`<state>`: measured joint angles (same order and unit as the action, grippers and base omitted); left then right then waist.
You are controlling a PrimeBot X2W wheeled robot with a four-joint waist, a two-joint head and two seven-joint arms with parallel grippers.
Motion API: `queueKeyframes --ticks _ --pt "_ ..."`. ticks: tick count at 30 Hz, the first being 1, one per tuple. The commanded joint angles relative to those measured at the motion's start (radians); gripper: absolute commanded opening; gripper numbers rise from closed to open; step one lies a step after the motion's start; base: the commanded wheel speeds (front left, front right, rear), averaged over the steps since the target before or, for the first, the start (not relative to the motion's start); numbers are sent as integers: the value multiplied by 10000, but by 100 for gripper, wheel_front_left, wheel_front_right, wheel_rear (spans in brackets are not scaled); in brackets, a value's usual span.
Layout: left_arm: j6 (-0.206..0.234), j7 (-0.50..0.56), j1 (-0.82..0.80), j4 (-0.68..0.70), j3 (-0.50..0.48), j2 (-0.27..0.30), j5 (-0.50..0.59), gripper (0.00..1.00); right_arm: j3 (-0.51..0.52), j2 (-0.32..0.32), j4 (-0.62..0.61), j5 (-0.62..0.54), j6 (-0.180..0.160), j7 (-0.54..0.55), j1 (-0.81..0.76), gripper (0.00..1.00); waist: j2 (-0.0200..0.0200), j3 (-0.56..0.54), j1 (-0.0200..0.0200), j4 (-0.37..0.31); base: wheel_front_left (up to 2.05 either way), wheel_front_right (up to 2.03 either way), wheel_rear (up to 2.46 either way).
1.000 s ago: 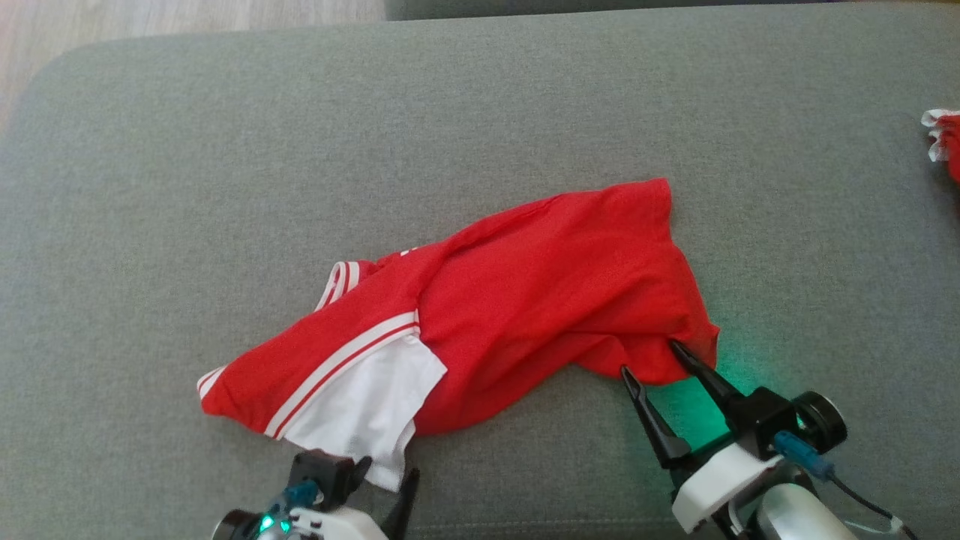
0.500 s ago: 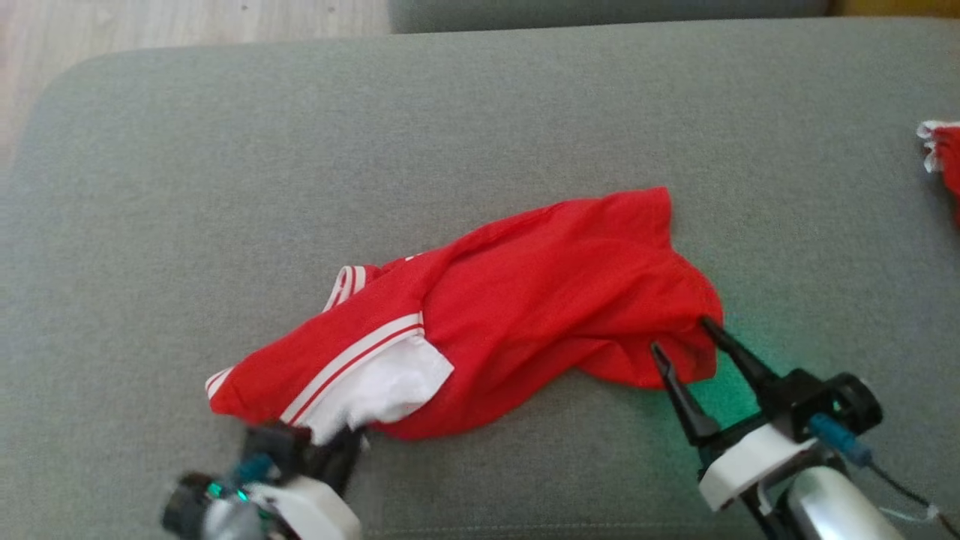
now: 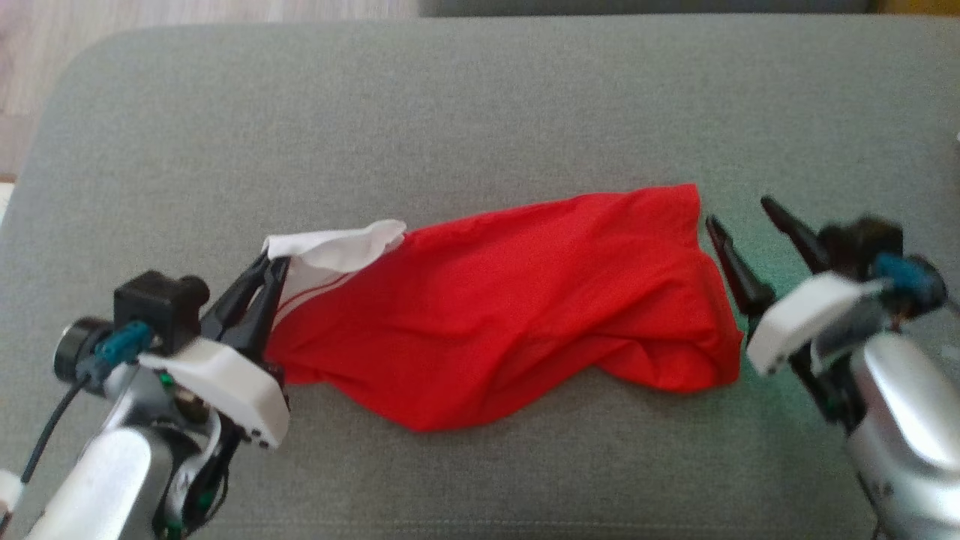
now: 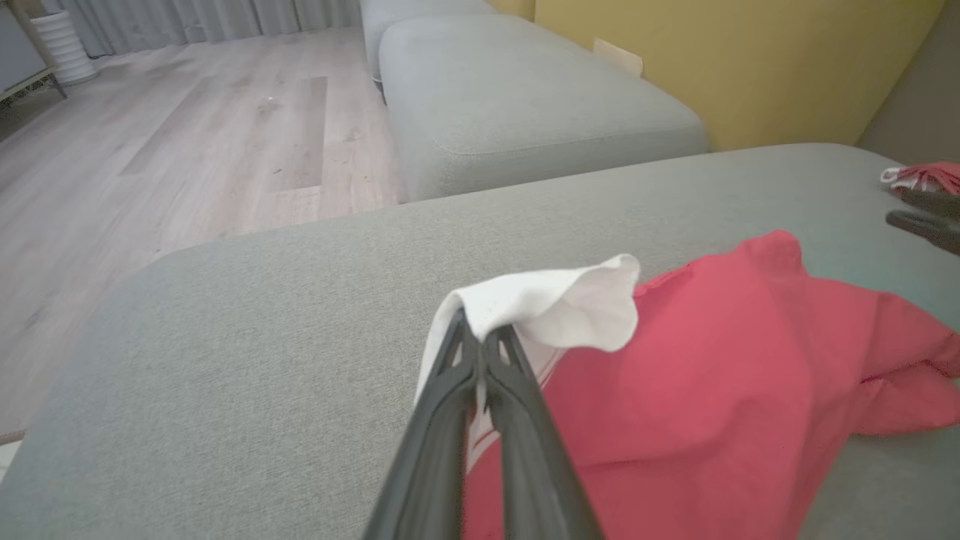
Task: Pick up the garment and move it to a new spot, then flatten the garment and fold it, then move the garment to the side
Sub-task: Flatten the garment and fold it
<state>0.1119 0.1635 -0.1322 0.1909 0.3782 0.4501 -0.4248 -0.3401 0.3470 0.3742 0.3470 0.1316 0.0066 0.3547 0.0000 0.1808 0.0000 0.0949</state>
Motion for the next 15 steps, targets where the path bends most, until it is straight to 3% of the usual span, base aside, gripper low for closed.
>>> queueKeyframes --ticks 1,6,14,15 --pt "-73 -146 -606 78 -435 203 95 0 -165 89 74 232 -9 225 484 100 0 212 0 44 0 0 0" --pt "-353 -555 -1460 -836 -182 -60 267 0 -598 50 1967 810 -9 1343 1970 100 0 619 0 324 0 0 0" --pt "-708 -761 -2132 -1760 222 -324 339 0 -1920 48 3465 2206 -9 1694 3008 100 0 750 0 656 0 0 0" --pt "-743 -777 -2189 -1831 247 -348 322 0 -2119 44 3550 2401 -9 1678 3070 55 0 747 0 673 0 0 0"
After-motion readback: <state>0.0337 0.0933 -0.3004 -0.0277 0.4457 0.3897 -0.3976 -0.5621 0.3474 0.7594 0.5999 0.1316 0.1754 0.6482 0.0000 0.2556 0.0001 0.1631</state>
